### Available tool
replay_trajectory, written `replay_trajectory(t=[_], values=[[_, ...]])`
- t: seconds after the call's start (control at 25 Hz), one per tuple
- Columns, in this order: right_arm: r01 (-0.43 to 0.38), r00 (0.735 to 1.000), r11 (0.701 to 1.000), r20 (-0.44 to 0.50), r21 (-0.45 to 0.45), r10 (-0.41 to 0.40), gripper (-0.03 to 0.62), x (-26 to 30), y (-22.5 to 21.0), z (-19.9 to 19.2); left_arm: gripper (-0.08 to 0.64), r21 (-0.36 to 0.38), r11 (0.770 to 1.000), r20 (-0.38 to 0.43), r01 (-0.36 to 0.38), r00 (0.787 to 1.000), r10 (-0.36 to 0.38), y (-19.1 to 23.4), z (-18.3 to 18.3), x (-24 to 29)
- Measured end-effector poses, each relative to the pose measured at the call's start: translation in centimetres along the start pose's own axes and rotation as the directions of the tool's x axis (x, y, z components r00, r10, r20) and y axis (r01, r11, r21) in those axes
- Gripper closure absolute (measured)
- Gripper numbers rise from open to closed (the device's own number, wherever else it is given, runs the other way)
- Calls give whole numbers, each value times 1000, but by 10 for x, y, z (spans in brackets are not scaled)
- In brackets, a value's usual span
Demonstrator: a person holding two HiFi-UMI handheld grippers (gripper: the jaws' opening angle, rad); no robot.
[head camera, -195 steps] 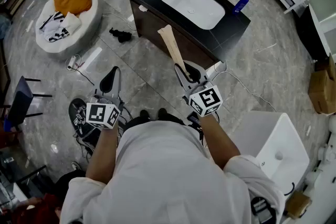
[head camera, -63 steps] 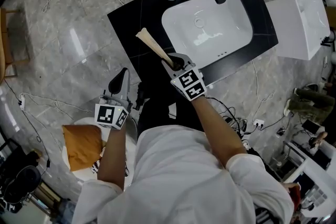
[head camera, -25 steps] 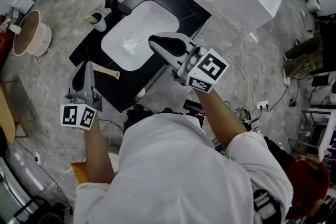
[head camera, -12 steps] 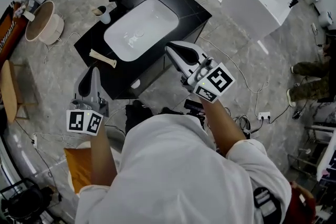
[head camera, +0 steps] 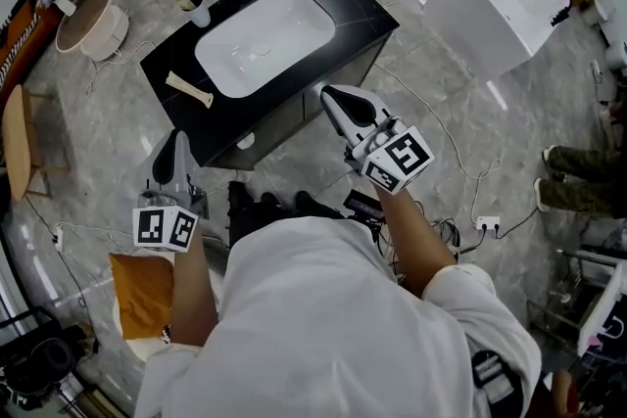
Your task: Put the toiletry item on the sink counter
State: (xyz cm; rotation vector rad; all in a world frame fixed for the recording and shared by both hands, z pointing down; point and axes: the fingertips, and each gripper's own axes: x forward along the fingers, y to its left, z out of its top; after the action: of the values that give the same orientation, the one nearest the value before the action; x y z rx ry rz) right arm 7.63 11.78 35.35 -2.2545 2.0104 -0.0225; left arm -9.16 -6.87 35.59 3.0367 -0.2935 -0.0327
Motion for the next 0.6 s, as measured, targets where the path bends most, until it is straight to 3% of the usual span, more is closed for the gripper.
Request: replay_trajectory(t=[0.36, 0.6], values=[[21, 997, 999, -70, 27, -19, 578, -12, 0, -30, 545, -36, 992, -32, 123, 992, -124, -25, -20, 12], [18, 998, 1000, -64, 12, -17, 578, -9, 6, -25, 545, -63, 987, -58, 147, 987, -150, -26, -34, 12]])
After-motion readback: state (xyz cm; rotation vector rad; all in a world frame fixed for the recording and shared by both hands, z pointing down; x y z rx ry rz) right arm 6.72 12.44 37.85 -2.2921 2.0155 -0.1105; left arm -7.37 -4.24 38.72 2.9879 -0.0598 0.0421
